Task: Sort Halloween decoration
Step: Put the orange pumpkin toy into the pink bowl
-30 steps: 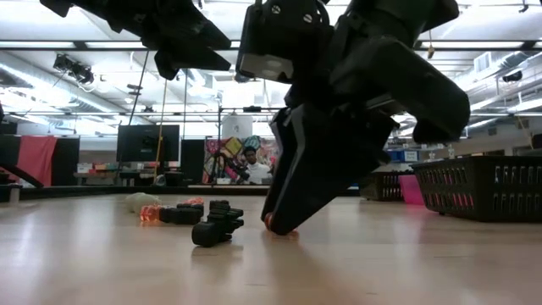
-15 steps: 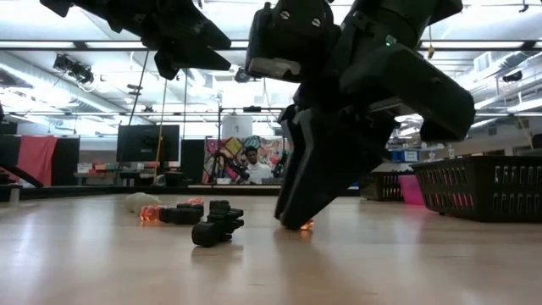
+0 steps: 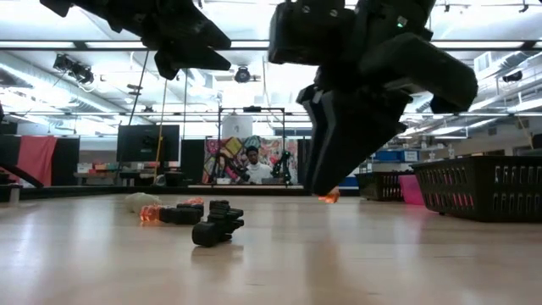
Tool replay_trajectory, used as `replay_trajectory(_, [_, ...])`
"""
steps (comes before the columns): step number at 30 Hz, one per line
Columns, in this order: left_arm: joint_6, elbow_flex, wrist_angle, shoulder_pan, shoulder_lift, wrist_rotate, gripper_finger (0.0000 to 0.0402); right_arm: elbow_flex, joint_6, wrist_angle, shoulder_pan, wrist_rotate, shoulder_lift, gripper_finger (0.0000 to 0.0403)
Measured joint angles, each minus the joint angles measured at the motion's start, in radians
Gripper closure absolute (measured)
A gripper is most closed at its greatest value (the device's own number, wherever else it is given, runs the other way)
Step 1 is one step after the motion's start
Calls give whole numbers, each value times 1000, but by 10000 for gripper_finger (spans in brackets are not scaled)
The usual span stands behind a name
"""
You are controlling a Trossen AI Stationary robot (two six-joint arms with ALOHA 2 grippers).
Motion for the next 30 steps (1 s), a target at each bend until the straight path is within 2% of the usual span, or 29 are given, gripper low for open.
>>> replay_trajectory(6, [0, 0, -1, 0, 0, 0, 209, 1, 29, -103, 0, 34, -61, 309])
replay_trajectory(18, [0, 0, 0, -1, 0, 0, 209, -1, 154, -397, 5, 246, -216, 310])
replay_trajectory(30, [-8, 0, -1, -1, 0, 0, 209, -250, 279, -413, -30, 265, -424, 317])
